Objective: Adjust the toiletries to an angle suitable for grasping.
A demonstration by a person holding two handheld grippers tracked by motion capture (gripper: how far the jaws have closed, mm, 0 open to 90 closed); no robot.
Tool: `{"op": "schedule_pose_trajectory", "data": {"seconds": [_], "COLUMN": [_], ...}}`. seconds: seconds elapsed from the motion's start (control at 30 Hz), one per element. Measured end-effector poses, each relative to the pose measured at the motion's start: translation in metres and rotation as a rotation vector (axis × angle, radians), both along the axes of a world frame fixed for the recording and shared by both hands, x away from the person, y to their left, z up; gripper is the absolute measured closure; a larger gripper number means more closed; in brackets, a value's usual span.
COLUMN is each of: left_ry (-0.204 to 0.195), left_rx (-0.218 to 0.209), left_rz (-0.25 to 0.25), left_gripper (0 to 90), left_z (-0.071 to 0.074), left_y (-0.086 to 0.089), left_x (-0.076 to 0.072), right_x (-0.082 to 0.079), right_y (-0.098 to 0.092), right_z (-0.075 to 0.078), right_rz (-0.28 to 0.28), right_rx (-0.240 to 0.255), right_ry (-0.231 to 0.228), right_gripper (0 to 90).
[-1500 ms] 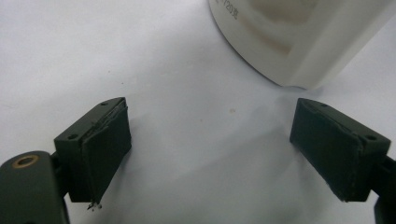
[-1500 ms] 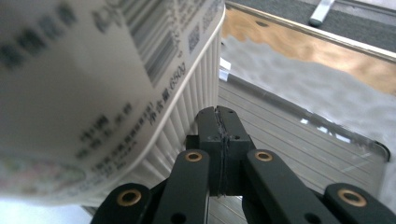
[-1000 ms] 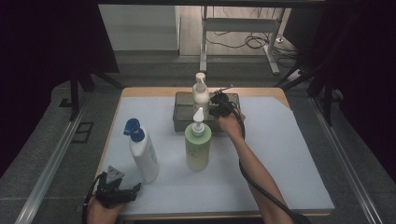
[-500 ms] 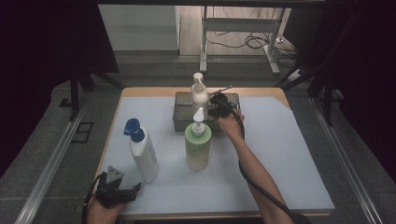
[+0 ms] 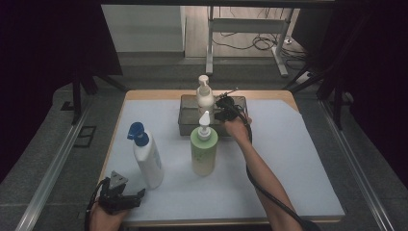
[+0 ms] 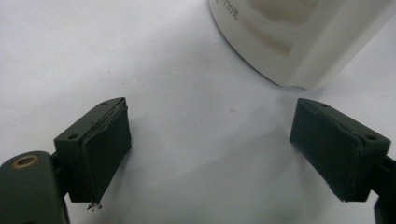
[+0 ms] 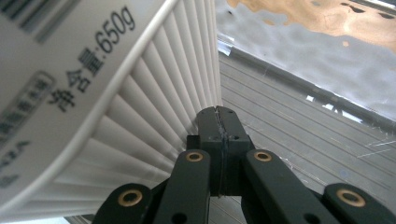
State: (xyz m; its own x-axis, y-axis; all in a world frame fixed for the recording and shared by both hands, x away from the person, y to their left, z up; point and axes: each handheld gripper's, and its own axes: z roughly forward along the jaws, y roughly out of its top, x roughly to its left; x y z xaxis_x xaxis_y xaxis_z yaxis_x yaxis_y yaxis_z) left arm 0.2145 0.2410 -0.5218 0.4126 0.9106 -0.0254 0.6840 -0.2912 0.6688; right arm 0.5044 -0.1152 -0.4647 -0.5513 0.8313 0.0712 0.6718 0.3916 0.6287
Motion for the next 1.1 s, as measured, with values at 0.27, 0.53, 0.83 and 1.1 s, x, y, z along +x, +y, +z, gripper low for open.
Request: {"op": "schedule_pose_trajectory", "data": {"seconds": [0.27, 0.53, 0.83, 1.1], "left_ry": [0.0, 0.0, 0.0, 0.0], "left_rx": [0.0, 0.0, 0.0, 0.0], "left_rz": [0.0, 0.0, 0.0, 0.0], "left_gripper": [12.0, 12.1, 12.1, 12.0], "left_z": [0.0, 0.0, 0.0, 0.0], "left_y": [0.0, 0.0, 0.0, 0.0], "left_x": [0.0, 0.0, 0.0, 0.0], "right_x": [0.0, -0.001, -0.001, -0.001], "right_y": [0.002, 0.007, 0.012, 0.018], "right_z": [0.0, -0.001, 0.001, 0.001], "right_rz": [0.007, 0.02, 0.026, 0.034], "right_rx": [-0.001, 0.004, 0.003, 0.002], "right_ry": [0.006, 0.006, 0.003, -0.004], "right_gripper": [89.4, 89.4, 89.4, 89.4]}}
